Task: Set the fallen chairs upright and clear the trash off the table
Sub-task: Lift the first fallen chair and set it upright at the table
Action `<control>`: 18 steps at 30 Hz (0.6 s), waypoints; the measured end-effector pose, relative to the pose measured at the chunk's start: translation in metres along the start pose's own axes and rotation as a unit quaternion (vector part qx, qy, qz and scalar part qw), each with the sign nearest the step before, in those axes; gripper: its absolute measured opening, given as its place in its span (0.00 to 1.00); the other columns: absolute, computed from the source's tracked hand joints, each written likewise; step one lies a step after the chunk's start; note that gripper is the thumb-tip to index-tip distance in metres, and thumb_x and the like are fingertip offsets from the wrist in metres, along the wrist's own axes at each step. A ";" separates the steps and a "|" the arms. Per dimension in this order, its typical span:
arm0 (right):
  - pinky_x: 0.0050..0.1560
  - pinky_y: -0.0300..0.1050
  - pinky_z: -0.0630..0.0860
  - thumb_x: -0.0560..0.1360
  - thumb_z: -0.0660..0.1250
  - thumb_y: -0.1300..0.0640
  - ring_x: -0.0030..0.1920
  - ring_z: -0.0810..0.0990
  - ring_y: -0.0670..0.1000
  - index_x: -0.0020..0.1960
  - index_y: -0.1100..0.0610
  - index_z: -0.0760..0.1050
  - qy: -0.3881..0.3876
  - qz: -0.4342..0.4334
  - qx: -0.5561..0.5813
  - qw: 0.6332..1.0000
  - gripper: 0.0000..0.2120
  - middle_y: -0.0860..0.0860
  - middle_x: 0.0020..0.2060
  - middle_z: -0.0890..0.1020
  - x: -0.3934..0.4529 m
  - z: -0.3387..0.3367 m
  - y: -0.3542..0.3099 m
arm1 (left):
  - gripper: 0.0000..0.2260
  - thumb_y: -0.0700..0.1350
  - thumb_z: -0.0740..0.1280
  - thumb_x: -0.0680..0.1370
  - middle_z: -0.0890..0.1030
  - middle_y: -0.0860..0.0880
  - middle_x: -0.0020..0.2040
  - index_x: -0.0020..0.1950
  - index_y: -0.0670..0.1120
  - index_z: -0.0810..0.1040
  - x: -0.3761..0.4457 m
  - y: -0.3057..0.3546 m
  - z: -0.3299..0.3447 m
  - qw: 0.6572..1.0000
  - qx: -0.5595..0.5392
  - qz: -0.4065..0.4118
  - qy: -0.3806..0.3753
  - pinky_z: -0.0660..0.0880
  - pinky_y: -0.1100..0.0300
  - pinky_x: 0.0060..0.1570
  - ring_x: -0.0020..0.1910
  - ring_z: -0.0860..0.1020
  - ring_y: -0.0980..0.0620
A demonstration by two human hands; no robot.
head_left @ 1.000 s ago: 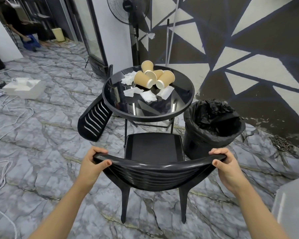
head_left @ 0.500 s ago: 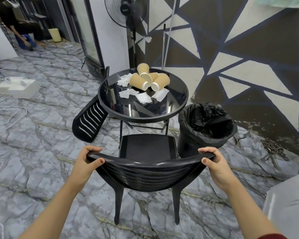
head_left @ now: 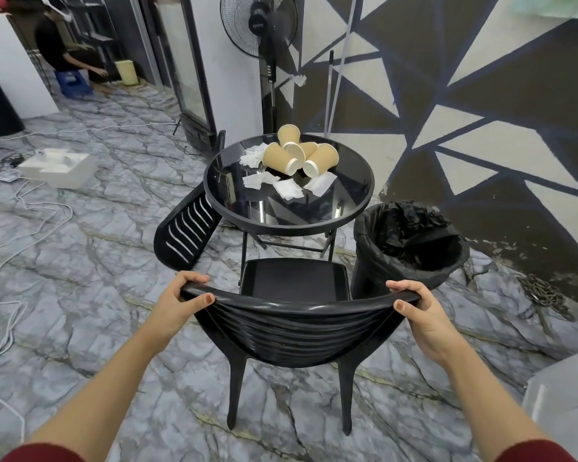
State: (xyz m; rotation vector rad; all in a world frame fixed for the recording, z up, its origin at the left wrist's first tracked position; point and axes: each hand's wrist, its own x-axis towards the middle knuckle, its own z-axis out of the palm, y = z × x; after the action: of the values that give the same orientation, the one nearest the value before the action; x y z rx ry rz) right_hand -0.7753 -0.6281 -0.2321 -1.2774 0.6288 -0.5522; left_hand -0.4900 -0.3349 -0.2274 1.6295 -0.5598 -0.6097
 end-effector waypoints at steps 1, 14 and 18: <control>0.50 0.37 0.76 0.43 0.82 0.41 0.53 0.77 0.47 0.43 0.47 0.80 -0.001 0.003 -0.004 1.000 0.31 0.50 0.54 0.80 0.000 0.000 -0.001 | 0.14 0.44 0.73 0.65 0.77 0.50 0.49 0.48 0.48 0.75 0.000 0.001 0.000 1.000 0.004 -0.003 -0.002 0.72 0.62 0.47 0.45 0.76 0.54; 0.58 0.48 0.72 0.51 0.80 0.40 0.56 0.76 0.46 0.54 0.48 0.77 -0.081 0.071 -0.203 0.973 0.34 0.47 0.54 0.78 -0.003 -0.006 -0.037 | 0.35 0.67 0.75 0.51 0.77 0.50 0.54 0.55 0.58 0.76 -0.008 0.021 -0.012 0.991 0.116 -0.056 -0.024 0.71 0.60 0.52 0.53 0.76 0.53; 0.64 0.52 0.68 0.70 0.72 0.58 0.63 0.72 0.48 0.54 0.46 0.76 -0.067 0.022 -0.329 0.942 0.15 0.44 0.56 0.77 0.005 0.012 -0.052 | 0.34 0.53 0.79 0.61 0.71 0.57 0.62 0.62 0.62 0.67 -0.021 0.026 -0.012 0.985 0.155 -0.045 -0.054 0.65 0.58 0.61 0.61 0.69 0.58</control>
State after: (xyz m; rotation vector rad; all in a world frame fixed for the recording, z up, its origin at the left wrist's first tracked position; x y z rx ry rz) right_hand -0.7649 -0.6337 -0.1801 -1.9051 0.7568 -0.2083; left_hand -0.4981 -0.3156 -0.1988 1.9310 -0.6903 -0.7064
